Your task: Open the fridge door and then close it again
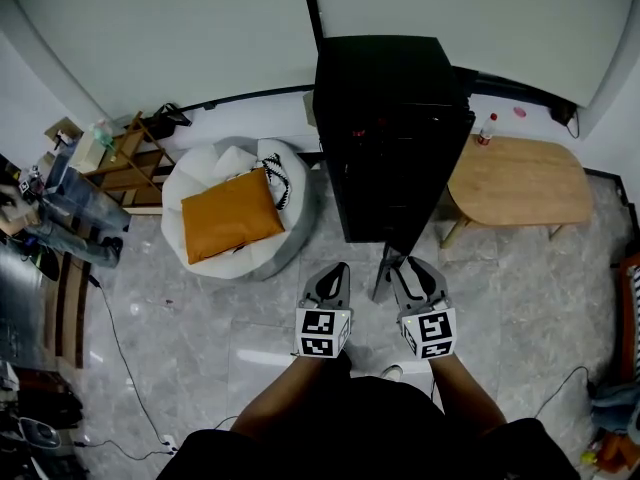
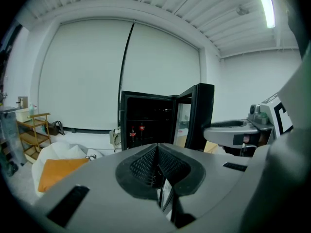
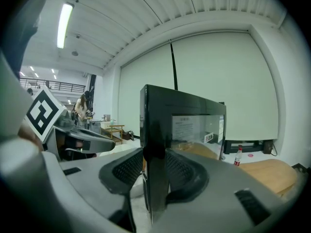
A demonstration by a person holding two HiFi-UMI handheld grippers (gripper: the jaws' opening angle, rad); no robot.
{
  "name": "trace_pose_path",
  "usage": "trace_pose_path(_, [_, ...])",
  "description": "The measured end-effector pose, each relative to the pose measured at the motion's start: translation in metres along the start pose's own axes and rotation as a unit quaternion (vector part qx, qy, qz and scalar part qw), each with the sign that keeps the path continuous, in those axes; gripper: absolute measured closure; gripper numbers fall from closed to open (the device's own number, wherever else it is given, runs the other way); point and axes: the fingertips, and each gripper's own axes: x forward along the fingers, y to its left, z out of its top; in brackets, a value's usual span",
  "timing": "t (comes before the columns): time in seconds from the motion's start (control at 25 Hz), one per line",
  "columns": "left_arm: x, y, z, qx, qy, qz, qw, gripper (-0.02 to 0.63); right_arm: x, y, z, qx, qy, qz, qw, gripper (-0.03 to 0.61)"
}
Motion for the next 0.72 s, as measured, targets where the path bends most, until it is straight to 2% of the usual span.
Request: trace_pose_path(0.72, [0.012,0.068,0.011,0.000,0.007,0.018,0.9998,0.591,0.072,0.030,0.018,0.003,-0.007,0.018,1.000,0.443])
